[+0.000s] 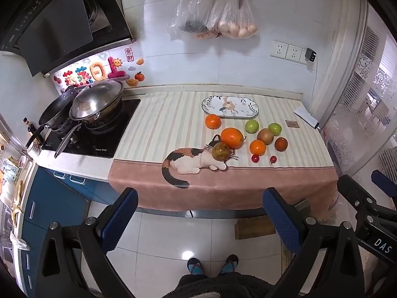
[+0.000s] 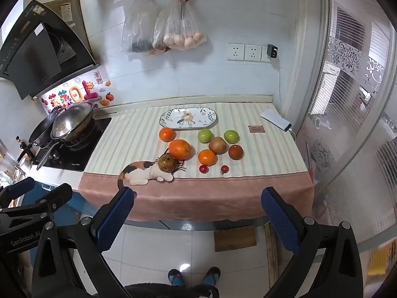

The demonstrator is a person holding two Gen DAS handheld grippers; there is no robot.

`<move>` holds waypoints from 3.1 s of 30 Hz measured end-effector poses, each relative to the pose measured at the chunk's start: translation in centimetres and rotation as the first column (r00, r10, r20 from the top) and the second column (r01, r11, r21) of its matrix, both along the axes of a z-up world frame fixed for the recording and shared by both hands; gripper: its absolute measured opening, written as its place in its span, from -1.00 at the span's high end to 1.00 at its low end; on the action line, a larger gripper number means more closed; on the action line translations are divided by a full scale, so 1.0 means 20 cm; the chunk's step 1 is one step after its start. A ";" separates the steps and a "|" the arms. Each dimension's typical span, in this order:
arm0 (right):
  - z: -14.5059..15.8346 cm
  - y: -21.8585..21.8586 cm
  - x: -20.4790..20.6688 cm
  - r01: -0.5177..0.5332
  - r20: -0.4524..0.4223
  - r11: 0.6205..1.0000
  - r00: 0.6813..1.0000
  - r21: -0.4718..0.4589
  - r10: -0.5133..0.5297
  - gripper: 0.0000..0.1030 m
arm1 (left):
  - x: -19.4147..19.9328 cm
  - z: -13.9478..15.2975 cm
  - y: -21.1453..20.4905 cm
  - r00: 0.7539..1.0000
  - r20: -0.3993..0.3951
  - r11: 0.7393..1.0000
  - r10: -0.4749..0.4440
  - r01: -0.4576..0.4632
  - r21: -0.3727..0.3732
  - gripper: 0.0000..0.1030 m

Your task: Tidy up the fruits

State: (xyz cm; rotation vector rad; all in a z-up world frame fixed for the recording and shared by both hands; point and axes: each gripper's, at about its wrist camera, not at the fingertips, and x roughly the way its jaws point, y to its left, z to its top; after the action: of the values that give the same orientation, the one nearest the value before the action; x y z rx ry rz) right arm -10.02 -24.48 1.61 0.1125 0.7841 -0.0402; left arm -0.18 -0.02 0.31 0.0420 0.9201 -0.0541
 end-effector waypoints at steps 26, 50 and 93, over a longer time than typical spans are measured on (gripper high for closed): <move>0.02 0.00 -0.05 0.007 0.012 1.000 1.000 0.010 -0.007 -1.00 | 0.00 0.02 -0.01 1.000 0.007 1.000 -0.002 0.002 -0.003 -1.00; 0.05 0.01 -0.07 -0.003 0.020 1.000 1.000 0.009 0.003 -1.00 | -0.05 0.04 0.00 1.000 0.013 1.000 0.007 -0.007 -0.005 -1.00; -0.76 -0.15 0.96 0.127 -0.149 0.986 0.983 0.105 -0.110 -1.00 | 1.11 -0.72 0.00 0.967 -0.255 1.000 -0.011 0.008 -0.011 -0.96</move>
State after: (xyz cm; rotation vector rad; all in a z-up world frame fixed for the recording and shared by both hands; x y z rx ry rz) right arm 9.17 -27.46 -13.52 0.2672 0.9222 -0.1178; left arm 22.07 -0.03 -14.08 0.0308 1.1775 -0.0744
